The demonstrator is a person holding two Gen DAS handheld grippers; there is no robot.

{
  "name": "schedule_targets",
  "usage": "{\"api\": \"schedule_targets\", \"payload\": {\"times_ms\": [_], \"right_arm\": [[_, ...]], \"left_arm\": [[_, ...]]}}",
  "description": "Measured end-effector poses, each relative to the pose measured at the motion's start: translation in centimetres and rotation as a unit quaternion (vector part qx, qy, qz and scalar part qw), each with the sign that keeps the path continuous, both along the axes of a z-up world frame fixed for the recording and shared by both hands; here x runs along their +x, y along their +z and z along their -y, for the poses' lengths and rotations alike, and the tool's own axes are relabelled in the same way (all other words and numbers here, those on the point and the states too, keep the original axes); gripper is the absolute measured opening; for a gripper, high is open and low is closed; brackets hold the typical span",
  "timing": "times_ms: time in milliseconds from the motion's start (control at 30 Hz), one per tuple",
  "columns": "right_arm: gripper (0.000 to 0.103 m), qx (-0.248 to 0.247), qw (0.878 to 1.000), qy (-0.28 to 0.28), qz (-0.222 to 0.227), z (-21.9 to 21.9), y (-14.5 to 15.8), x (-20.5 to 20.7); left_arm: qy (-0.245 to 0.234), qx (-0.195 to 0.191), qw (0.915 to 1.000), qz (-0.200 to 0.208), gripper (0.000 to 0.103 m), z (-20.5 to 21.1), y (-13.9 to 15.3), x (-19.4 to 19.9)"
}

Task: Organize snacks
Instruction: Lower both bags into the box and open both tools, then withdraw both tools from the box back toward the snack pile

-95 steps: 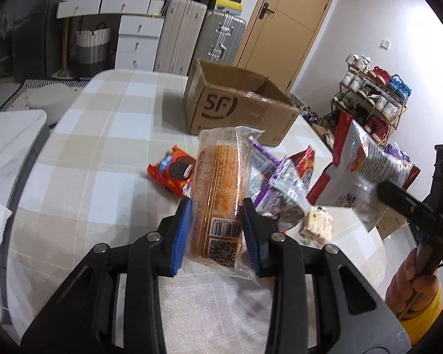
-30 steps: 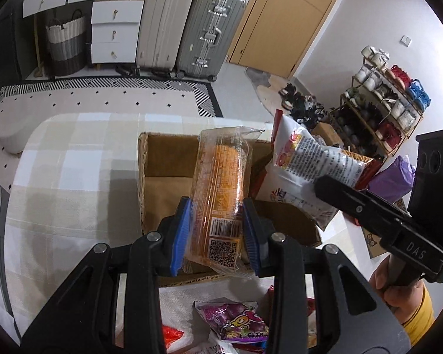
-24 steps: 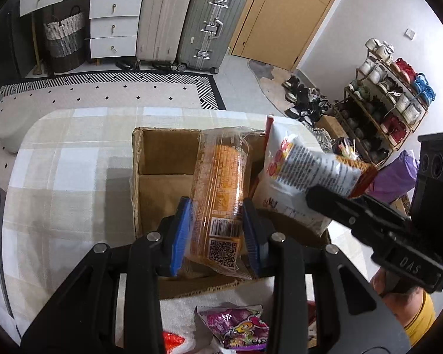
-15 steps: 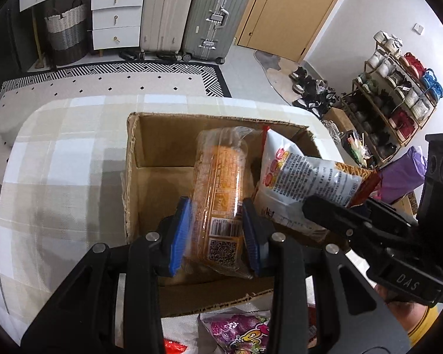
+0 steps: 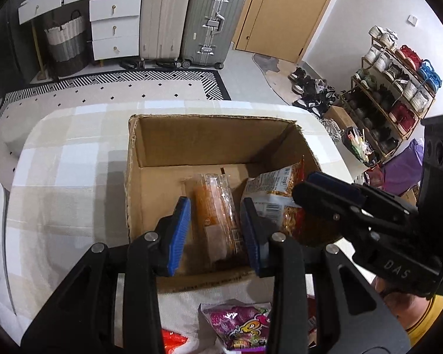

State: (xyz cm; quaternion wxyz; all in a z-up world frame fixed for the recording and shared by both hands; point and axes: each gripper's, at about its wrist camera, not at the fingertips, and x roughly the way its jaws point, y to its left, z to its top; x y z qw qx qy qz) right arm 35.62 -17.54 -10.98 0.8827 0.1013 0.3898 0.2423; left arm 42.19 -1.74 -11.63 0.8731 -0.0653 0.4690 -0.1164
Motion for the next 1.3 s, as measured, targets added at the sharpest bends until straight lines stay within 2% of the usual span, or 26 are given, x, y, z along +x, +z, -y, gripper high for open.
{"api": "schedule_targets", "payload": {"times_ms": [233, 533, 733, 900, 1033, 1067, 1133, 1200, 1300], "right_arm": [[0.035, 0.009, 1.0, -0.004, 0.015, 0.7, 1.9, -1.8], [0.035, 0.009, 0.998, 0.001, 0.068, 1.1, 7.5, -7.7], [0.038, 0.016, 0.994, 0.01, 0.105, 1.4, 10.9, -13.9], [0.048, 0.021, 0.99, 0.017, 0.138, 1.5, 12.8, -19.5], [0.052, 0.029, 0.985, 0.011, 0.172, 1.7, 13.5, -24.5], [0.052, 0.033, 0.983, 0.009, 0.18, 1.8, 13.5, -26.0], [0.059, 0.041, 0.981, 0.004, 0.189, 2.0, 13.2, -28.2], [0.076, 0.054, 0.979, 0.0, 0.196, 2.2, 12.9, -30.0], [0.077, 0.071, 0.977, 0.005, 0.199, 2.4, 12.4, -32.8]], "left_arm": [[-0.002, 0.013, 0.9997, 0.02, 0.032, 0.3, 2.2, -3.2], [-0.005, 0.028, 0.9975, 0.065, 0.04, 0.5, 7.6, -9.9], [-0.006, 0.027, 0.994, 0.106, 0.058, 0.8, 11.5, -16.6], [-0.01, 0.033, 0.9904, 0.134, 0.06, 0.5, 13.9, -22.0], [-0.006, 0.033, 0.986, 0.163, 0.074, 0.0, 15.7, -27.5], [-0.004, 0.032, 0.9848, 0.171, 0.075, -0.2, 16.1, -28.7], [0.002, 0.031, 0.9828, 0.182, 0.079, -0.5, 16.6, -31.0], [0.007, 0.03, 0.981, 0.192, 0.079, -0.9, 16.9, -33.6], [0.01, 0.027, 0.9785, 0.204, 0.081, -1.4, 17.2, -37.1]]}}
